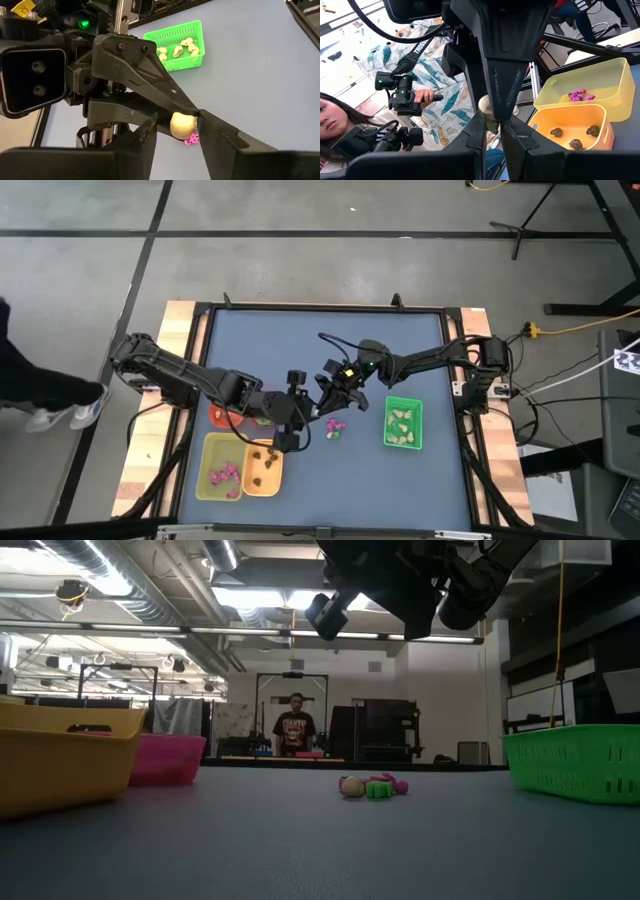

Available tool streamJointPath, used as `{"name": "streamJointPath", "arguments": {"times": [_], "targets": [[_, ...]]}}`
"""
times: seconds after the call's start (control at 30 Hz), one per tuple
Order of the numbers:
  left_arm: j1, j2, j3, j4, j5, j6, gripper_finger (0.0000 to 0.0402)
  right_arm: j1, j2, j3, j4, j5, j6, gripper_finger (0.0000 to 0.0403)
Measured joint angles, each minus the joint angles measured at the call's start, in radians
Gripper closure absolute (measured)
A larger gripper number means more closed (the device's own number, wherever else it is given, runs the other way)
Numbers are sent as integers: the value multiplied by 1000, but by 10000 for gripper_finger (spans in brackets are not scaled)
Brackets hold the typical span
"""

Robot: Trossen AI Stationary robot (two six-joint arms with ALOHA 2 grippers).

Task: Sort Halloween decoration
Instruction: Put the white skull toy into the orange bowl

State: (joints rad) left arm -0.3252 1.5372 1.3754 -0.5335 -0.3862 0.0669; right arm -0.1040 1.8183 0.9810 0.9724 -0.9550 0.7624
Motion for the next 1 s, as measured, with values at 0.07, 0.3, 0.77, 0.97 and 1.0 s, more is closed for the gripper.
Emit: {"name": "streamJointPath", "arguments": {"times": [0.07, 0.3, 0.77, 0.97, 1.0], "targets": [[0, 0, 0, 0, 0, 7, 289, 0, 0, 0, -1, 0, 0, 366], [0, 0, 0, 1, 2, 19, 324, 0, 0, 0, -3, 1, 1, 366], [0, 0, 0, 0, 3, 23, 364, 0, 0, 0, -3, 0, 1, 366], [0, 0, 0, -1, 2, 23, 362, 0, 0, 0, -3, 7, 0, 366], [0, 0, 0, 0, 2, 23, 362, 0, 0, 0, -3, 7, 0, 366]]}}
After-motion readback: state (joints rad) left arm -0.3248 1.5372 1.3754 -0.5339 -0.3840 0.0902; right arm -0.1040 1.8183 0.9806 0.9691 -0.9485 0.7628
